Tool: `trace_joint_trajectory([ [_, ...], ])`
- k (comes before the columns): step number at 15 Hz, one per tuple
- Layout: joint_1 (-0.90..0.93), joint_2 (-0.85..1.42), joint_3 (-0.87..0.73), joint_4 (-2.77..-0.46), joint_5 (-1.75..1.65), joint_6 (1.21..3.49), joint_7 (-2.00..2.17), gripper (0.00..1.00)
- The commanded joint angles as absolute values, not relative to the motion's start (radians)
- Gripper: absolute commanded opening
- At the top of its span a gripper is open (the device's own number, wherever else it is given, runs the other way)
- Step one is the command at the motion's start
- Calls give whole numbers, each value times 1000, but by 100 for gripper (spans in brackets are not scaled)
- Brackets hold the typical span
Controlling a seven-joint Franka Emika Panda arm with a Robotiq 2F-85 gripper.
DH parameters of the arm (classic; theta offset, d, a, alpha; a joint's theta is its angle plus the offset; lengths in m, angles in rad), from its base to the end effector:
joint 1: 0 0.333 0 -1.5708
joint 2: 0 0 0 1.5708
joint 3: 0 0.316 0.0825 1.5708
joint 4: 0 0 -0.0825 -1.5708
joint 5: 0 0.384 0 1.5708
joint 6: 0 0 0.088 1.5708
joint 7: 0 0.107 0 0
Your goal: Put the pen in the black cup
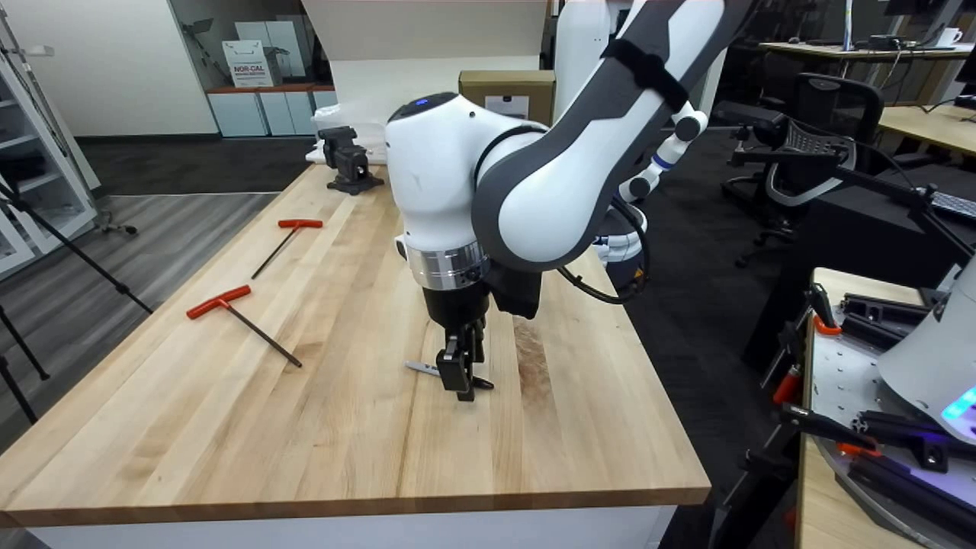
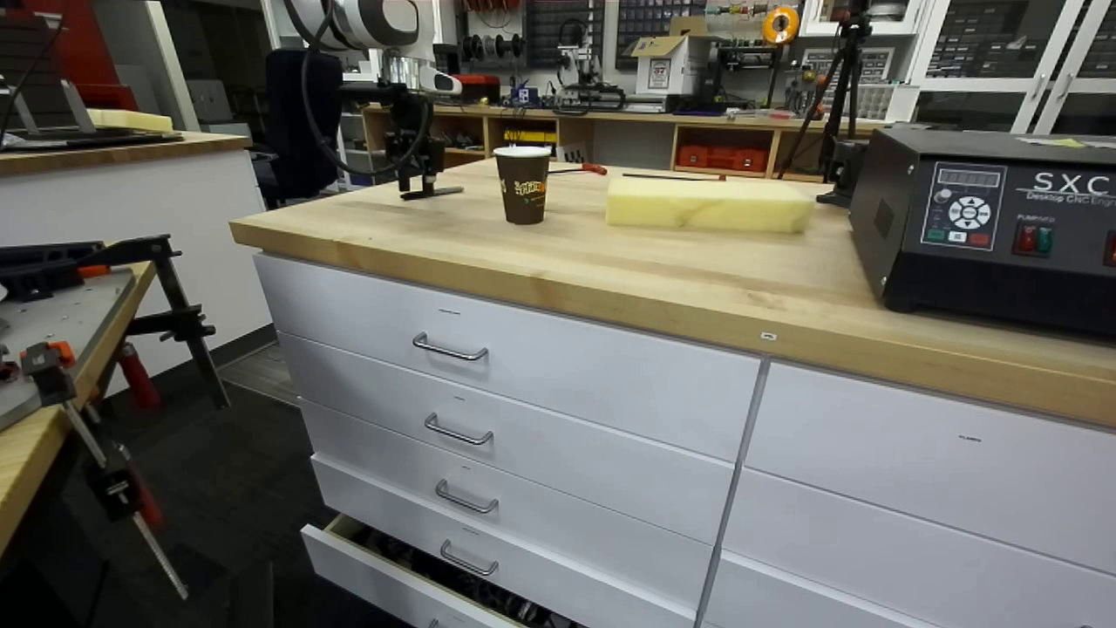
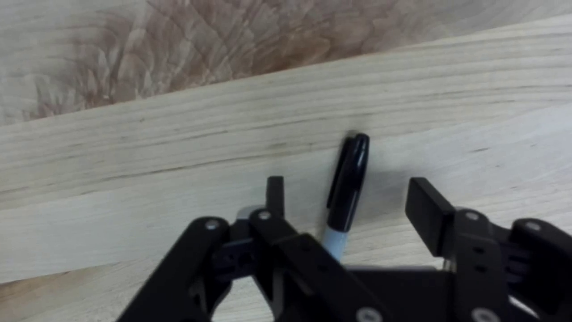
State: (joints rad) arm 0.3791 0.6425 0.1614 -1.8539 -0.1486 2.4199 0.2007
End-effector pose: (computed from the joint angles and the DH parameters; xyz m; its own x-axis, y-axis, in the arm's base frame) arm 0.5454 0.3214 0.1706 0.9088 0.4124 -0.0640 0.4136 -0.9104 0.0070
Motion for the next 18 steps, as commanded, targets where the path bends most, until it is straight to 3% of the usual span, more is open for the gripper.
trace_joint_trajectory([
  [1,375,644,162,-1851,-134,2427,180,42],
  [7,370,644,164,-1848,-131,2422,174,4],
  [9,367,640,165,-1847,-130,2416,170,1],
  [10,365,639,166,-1845,-129,2412,166,5],
  [18,346,606,164,-1827,-136,2348,110,5],
])
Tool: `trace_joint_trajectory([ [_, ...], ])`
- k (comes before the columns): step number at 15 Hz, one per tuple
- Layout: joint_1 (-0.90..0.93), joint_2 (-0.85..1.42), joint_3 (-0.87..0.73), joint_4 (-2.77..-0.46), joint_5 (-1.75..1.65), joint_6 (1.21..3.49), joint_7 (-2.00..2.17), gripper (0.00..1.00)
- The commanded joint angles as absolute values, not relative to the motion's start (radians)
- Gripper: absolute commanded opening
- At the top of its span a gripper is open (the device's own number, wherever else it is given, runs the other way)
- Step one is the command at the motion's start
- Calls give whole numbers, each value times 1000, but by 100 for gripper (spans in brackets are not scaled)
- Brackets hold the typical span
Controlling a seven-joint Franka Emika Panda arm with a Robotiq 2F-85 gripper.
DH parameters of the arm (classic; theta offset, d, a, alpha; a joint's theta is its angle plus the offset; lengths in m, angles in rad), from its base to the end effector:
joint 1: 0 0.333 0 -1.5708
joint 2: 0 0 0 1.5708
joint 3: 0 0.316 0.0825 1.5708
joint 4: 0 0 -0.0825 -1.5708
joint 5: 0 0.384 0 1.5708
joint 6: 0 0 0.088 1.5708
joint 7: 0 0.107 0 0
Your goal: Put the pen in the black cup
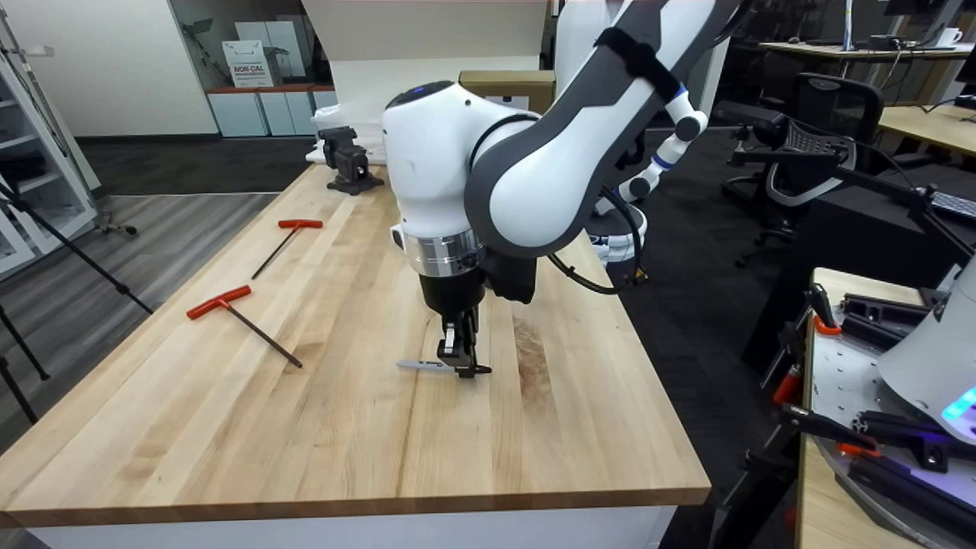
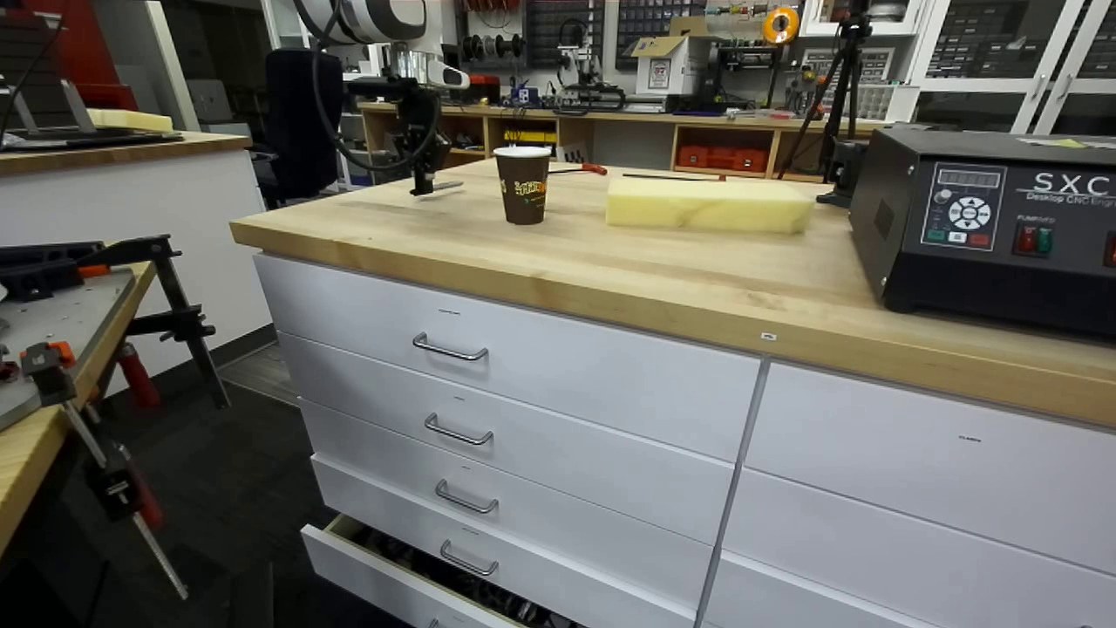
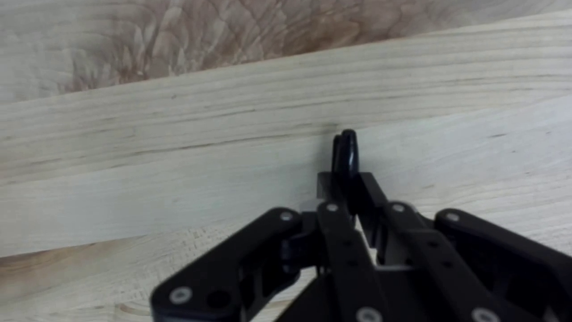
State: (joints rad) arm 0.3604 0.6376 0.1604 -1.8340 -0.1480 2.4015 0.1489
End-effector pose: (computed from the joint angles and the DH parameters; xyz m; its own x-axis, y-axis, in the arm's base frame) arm 0.5574 0.3124 0.1797 0.8963 0.4395 -0.0580 0.4406 -0.8977 0.0065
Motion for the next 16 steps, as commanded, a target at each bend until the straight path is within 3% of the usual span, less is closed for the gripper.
trace_joint_trajectory([
  [1,342,599,162,-1824,-140,2337,101,5],
  [16,311,470,112,-1800,-206,2244,68,6],
])
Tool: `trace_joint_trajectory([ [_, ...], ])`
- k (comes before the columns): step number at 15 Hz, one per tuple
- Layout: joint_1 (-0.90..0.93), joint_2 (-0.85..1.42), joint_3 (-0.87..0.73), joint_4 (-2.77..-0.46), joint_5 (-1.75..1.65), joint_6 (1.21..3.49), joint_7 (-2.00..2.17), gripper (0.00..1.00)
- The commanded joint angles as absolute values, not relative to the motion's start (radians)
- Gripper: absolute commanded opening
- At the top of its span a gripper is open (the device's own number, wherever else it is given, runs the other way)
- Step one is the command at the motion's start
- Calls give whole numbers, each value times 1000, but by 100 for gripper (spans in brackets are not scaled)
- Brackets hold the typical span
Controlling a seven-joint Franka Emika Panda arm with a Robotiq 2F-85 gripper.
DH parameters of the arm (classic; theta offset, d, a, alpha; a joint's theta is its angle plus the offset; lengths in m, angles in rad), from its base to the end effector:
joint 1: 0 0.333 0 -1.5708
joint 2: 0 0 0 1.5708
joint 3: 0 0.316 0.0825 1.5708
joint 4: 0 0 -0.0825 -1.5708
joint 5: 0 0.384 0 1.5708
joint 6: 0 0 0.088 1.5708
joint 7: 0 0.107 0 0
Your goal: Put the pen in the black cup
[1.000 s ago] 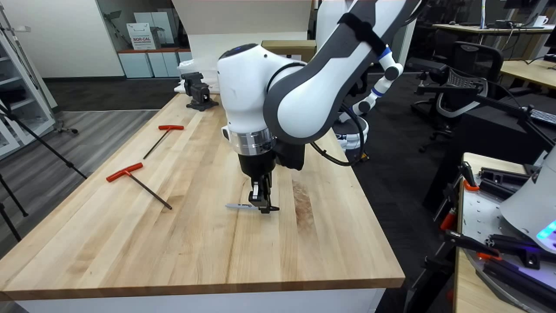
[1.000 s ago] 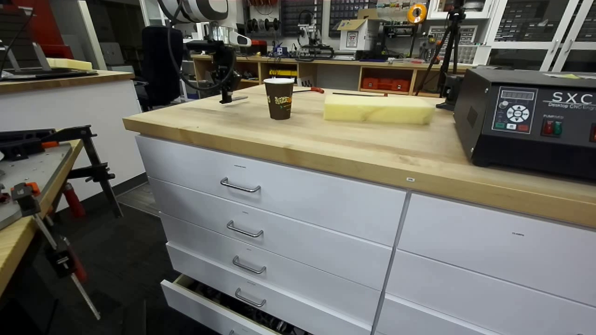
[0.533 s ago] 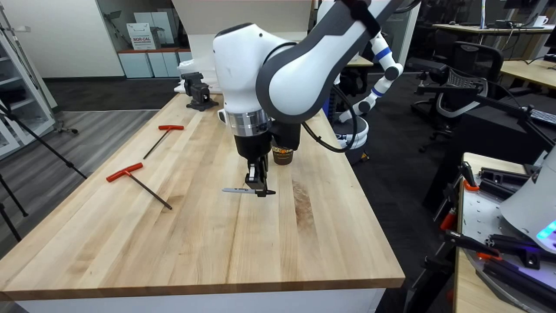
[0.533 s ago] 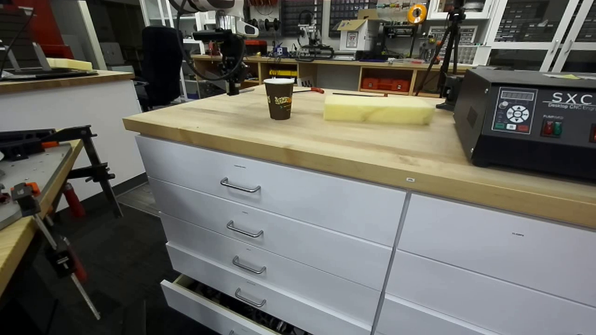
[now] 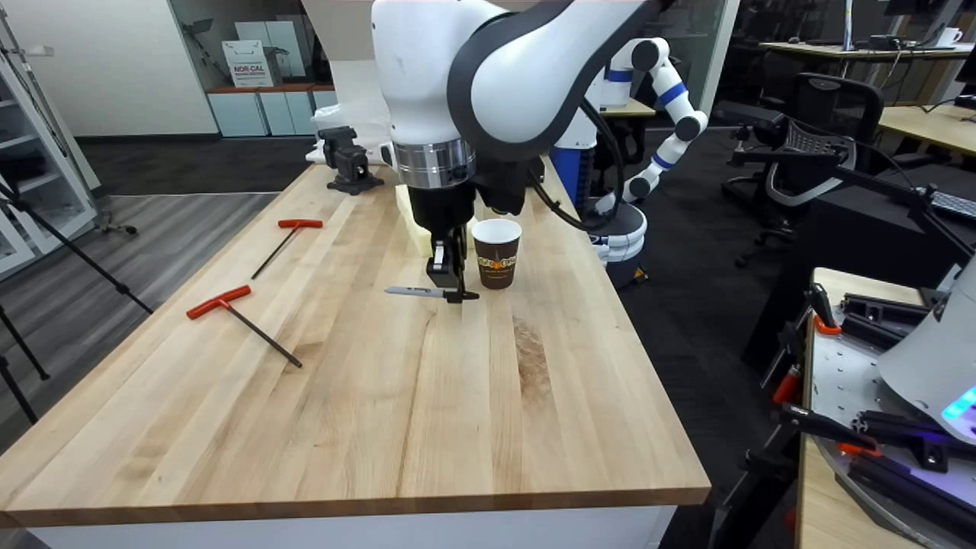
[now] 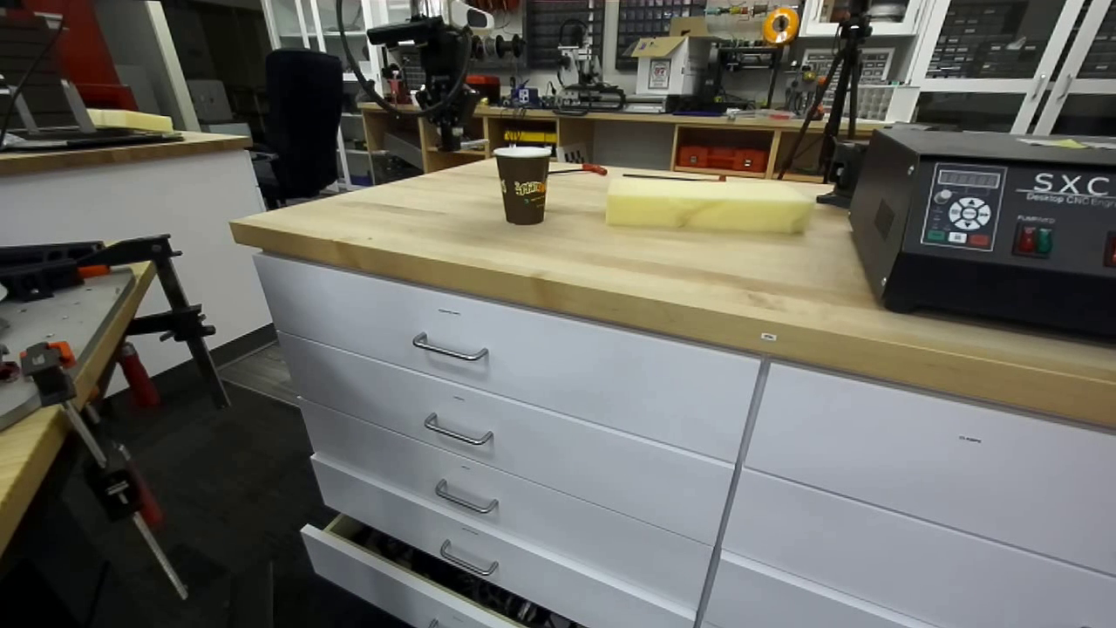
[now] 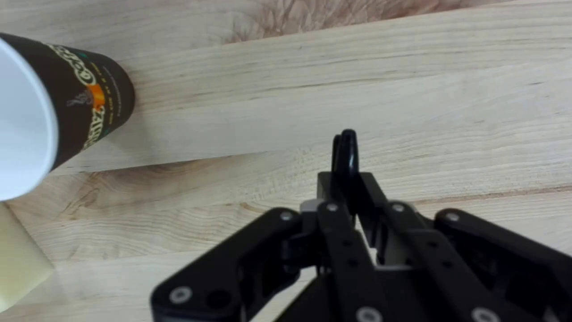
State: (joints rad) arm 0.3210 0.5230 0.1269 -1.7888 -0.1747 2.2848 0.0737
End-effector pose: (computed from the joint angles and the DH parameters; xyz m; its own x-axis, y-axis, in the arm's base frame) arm 0.5938 0.2737 0.2603 0.8899 0.4558 -0.0187 0.4560 -0.8874 0.0677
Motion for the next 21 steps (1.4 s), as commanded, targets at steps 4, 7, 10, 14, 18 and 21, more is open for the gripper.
trace_joint_trajectory([
  [4,296,432,74,-1807,-252,2238,84,9],
  [7,280,407,61,-1812,-271,2227,88,5],
  [10,269,390,59,-1816,-277,2211,90,6],
  [14,260,371,55,-1820,-288,2189,97,5],
  [18,247,351,46,-1827,-295,2147,104,5],
  [21,236,336,41,-1827,-298,2106,101,5],
])
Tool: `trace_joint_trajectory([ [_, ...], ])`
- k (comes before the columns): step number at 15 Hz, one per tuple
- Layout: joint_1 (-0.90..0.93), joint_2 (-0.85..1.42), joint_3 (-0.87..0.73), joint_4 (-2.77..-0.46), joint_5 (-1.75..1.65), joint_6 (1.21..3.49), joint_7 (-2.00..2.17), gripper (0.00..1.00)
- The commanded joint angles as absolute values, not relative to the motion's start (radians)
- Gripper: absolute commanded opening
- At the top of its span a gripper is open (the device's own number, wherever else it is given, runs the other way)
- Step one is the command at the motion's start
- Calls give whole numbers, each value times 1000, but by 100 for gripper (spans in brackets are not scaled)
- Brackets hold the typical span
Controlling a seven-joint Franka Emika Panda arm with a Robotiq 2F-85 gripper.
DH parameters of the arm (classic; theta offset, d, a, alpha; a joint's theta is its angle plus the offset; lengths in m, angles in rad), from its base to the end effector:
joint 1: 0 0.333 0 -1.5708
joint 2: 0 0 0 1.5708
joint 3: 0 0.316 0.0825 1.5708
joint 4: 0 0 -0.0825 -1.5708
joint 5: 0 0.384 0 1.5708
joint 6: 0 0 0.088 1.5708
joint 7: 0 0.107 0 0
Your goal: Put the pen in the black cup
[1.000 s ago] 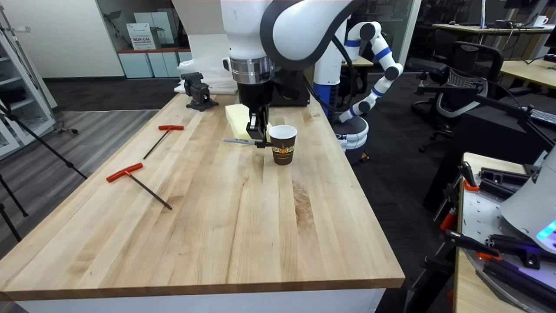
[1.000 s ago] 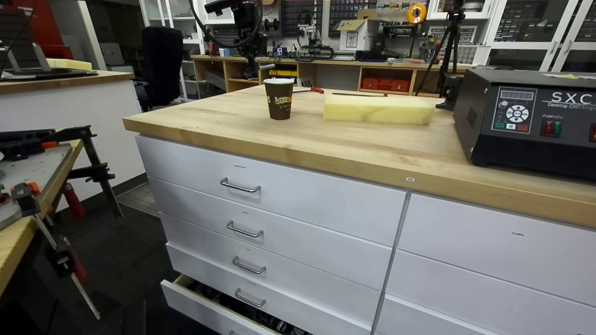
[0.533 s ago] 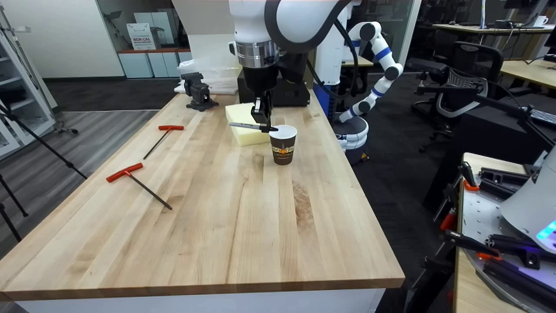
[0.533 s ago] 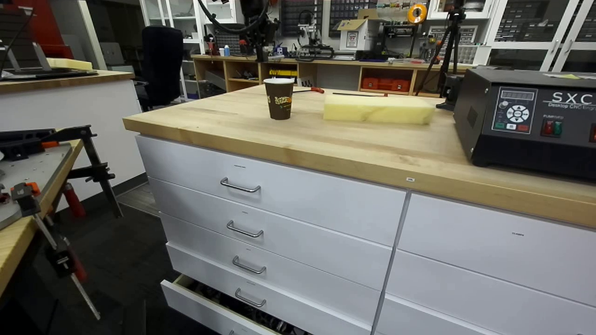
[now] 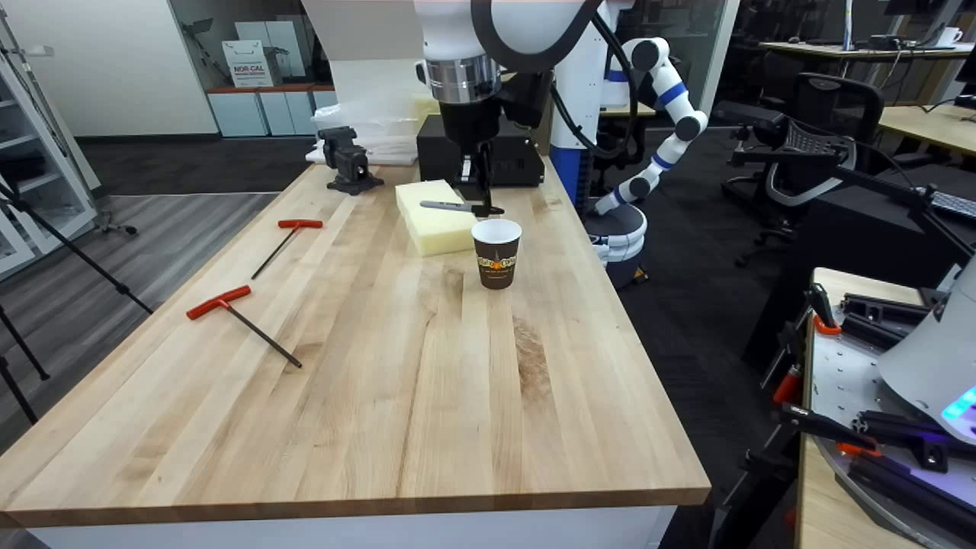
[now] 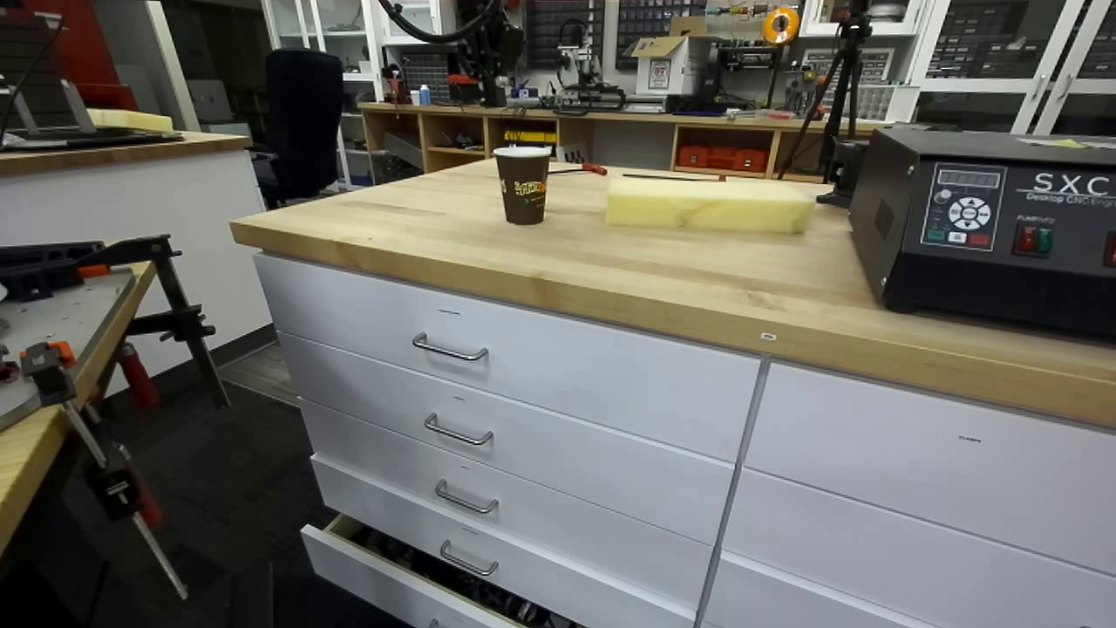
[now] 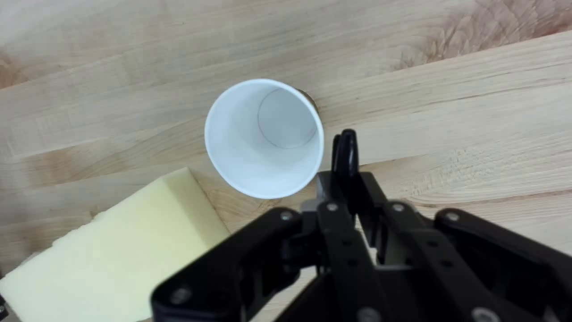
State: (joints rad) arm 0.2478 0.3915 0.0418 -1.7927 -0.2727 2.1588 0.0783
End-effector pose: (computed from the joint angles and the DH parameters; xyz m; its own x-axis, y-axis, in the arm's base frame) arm 0.6212 0.1717 0.3321 0.9355 0.3527 -0.0233 0.3496 -0.9137 0.2073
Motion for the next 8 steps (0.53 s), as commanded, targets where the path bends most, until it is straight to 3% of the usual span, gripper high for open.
trace_joint_trajectory([
  [1,232,333,41,-1827,-302,2093,101,5],
  [8,217,333,42,-1819,-332,1960,90,5],
])
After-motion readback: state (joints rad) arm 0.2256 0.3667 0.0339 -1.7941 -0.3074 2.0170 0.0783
